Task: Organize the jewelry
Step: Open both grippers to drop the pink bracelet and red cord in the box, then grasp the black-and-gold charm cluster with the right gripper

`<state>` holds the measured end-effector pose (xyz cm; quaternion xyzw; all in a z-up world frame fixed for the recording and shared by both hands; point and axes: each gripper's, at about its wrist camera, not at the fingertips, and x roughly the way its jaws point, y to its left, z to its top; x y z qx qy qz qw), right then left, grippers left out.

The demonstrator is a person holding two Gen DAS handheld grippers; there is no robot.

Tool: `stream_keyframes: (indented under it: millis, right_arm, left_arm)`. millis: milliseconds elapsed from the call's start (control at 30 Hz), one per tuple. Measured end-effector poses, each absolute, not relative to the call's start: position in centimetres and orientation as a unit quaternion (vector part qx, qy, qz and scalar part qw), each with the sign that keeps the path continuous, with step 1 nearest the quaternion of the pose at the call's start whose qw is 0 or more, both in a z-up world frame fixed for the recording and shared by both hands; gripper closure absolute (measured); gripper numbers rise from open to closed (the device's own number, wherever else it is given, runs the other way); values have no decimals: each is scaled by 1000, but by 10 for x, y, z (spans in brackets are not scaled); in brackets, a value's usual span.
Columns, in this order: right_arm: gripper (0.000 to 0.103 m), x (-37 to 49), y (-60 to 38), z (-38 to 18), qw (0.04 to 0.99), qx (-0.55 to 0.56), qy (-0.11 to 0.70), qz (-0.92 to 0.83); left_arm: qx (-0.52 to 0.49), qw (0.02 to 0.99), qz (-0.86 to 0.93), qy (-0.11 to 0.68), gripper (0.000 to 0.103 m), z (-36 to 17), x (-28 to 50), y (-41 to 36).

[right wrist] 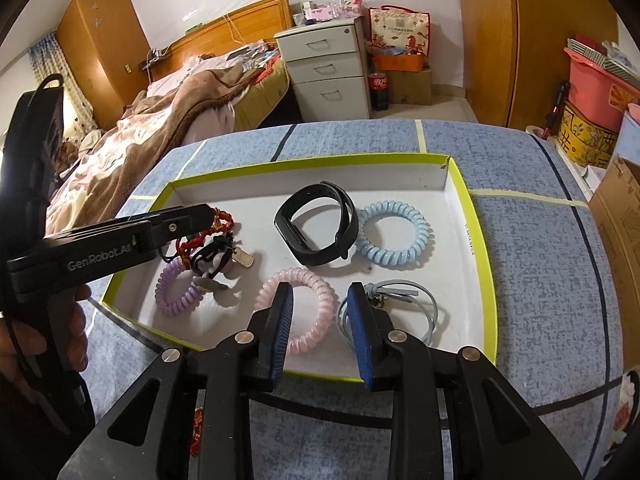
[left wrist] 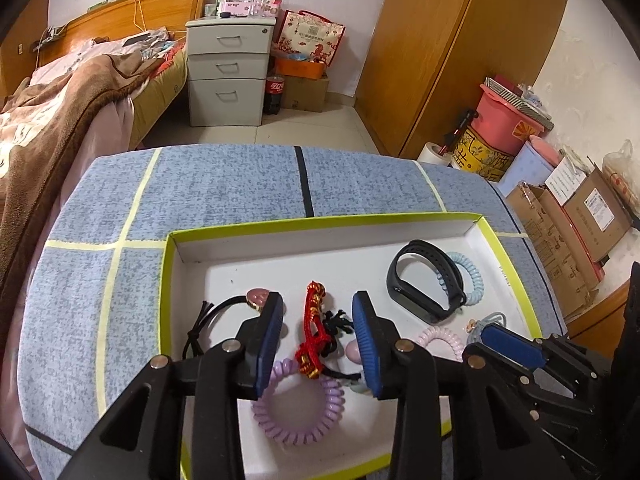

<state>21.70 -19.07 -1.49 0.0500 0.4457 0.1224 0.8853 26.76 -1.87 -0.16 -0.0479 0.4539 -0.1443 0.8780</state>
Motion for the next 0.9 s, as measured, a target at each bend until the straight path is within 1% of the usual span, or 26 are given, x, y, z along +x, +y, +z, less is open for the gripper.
stream_keyframes:
  millis: [533, 600, 667, 900]
  right_arm:
    - [73, 183, -196, 10, 899, 52, 420, 114]
    - [70, 177, -196, 13, 901, 52, 416, 115]
    - [60, 171, -197, 15, 902, 51, 413, 115]
    - [60, 151, -207, 16, 905, 49, 409, 108]
  left_arm:
    - [-47, 893, -131, 428, 61, 24, 216, -6]
    - [-48, 895, -129, 425, 61, 25, 205, -4]
    - [-47, 897, -127, 421, 61, 26, 194, -2]
    - [-54, 900, -117, 417, 59, 23, 160, 7]
